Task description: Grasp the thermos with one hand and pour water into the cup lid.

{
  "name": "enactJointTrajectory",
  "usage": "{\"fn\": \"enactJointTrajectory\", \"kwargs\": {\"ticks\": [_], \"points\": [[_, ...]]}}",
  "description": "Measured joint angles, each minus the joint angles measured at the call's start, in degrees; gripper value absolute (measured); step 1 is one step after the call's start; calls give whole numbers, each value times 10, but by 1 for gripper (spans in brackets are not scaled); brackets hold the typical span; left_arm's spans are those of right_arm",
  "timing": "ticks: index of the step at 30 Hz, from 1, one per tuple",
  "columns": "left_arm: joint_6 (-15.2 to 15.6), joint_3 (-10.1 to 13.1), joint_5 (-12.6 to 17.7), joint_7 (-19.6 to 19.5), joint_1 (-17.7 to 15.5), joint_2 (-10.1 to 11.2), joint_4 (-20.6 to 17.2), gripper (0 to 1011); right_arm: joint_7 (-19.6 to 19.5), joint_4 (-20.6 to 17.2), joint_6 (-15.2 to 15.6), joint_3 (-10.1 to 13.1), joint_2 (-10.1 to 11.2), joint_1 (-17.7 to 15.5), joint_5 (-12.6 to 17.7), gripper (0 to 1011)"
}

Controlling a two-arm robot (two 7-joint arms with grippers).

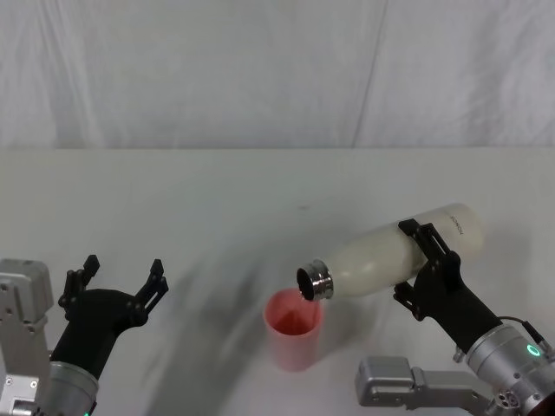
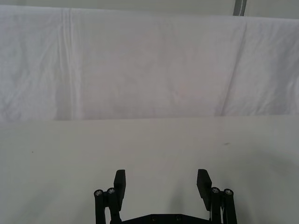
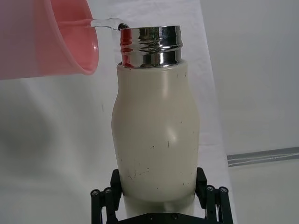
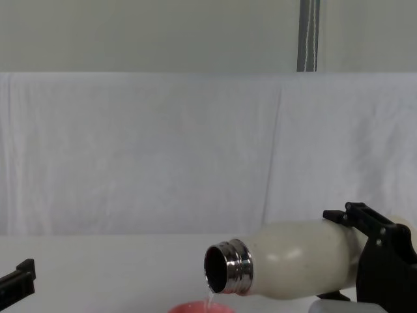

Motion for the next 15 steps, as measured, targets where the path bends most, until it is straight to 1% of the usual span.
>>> {"fn": "enactJointTrajectory", "kwargs": {"ticks": [15], "points": [[0,0,0,0,0,0,0,1001,2,-1,1,-1,0,-2,1,952]]}}
